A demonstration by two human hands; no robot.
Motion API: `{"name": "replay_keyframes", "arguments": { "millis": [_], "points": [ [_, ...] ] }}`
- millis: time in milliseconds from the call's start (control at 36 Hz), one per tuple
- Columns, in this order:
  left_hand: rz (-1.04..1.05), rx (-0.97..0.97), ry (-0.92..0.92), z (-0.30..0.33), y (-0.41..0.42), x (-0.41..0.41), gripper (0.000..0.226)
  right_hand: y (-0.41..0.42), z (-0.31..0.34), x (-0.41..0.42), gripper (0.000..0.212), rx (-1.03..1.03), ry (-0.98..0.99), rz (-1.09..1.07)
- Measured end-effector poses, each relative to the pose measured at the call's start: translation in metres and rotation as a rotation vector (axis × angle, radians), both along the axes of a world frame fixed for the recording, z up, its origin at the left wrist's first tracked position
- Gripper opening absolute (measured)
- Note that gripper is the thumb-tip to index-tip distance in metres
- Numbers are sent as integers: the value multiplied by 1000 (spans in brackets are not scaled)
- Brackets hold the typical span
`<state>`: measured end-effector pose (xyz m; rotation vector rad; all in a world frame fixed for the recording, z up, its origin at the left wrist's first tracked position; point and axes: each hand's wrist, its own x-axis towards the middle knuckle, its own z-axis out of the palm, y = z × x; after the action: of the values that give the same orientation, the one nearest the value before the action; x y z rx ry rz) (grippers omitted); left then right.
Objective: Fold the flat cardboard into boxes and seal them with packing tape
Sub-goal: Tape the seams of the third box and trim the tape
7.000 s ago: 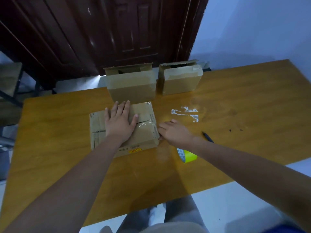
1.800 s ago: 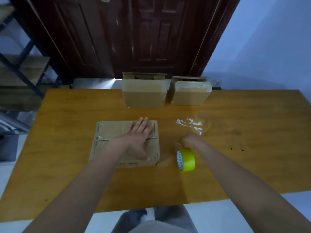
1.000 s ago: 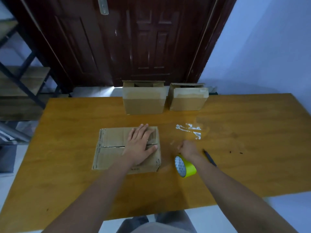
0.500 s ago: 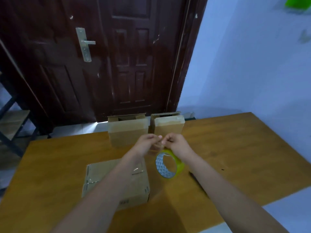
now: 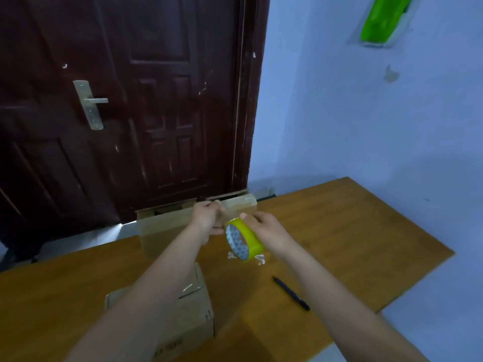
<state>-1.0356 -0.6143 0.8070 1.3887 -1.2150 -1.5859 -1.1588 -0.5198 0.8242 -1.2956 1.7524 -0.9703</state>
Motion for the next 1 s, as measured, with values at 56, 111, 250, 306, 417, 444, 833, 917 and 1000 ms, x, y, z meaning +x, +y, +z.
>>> {"name": "replay_keyframes", "arguments": {
  "millis": [56,111,250,306,417,444,833,917,1000],
  "points": [
    [52,90,68,-3,-1,-2,26,12,6,1,25,-52,-154,58],
    [70,151,100,-6,-2,-3,24,22,11,0,18,-92,-233,127],
    [22,96,112,-9,-2,-4,25,34,10,-3,18,-103,-209,313],
    [-15,76,112,-9,-3,-3,23,38,10,-5,21,-117,-207,351],
    [-59,-14,44,-10,-1,-3,24,42,11,-3,18,-151,-188,393],
    [-81,-48,7,-10,0,-4,26,42,10,-2,18,-161,-193,371],
    [37,-278,-206,12,-19,7,28,34,2,5,46,95,31,103],
    [15,-314,-266,3,-18,11,27,40,3,8,51,119,8,161],
    [-47,-246,-315,-4,-24,20,19,49,0,9,62,90,-181,259]
  ]
}}
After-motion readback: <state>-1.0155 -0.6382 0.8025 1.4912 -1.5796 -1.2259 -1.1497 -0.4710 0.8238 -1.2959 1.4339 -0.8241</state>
